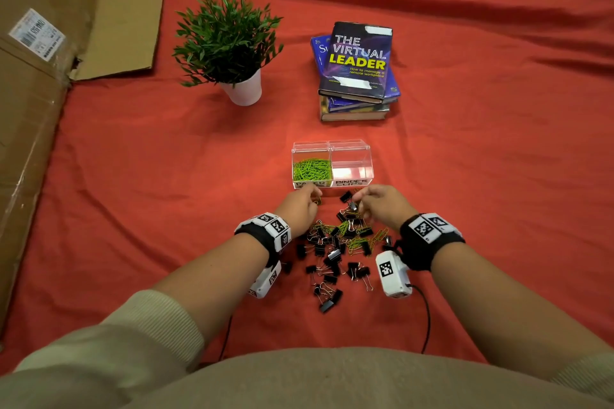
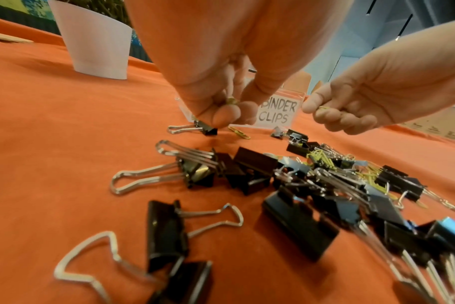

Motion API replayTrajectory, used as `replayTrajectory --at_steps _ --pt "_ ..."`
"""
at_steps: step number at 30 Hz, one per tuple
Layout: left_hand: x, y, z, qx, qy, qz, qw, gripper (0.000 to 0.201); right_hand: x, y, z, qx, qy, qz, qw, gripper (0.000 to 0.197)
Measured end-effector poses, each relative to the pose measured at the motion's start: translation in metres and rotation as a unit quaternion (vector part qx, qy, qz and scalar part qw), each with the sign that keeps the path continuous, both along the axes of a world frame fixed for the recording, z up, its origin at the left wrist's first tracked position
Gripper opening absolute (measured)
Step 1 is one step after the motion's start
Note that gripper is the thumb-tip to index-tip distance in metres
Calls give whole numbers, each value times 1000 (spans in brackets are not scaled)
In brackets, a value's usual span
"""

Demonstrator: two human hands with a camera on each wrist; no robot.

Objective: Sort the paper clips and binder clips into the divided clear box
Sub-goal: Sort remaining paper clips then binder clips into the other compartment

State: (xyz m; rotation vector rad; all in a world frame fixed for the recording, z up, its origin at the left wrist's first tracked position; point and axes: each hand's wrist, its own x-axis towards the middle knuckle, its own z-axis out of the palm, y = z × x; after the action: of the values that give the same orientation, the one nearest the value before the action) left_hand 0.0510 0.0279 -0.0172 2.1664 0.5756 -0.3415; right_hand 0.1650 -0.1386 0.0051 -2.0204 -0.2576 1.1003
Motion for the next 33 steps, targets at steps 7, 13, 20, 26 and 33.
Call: replayTrajectory --at_steps 7,13,20,26,33 --pt "10 -9 7 19 1 -11 1000 22 -4 -4 -20 -97 -167 48 980 17" --pt "15 -9 6 130 30 -91 987 13 -17 -13 -29 -130 -209 144 959 7" --pt "14 -9 1 265 48 -176 947 34 -15 -26 -25 -147 -210 178 950 6" --pt "11 -11 1 279 57 -186 940 31 -8 -9 -27 -173 -274 150 934 41" --pt "6 -10 9 81 13 -2 997 14 -17 -5 -38 -157 -344 193 905 24"
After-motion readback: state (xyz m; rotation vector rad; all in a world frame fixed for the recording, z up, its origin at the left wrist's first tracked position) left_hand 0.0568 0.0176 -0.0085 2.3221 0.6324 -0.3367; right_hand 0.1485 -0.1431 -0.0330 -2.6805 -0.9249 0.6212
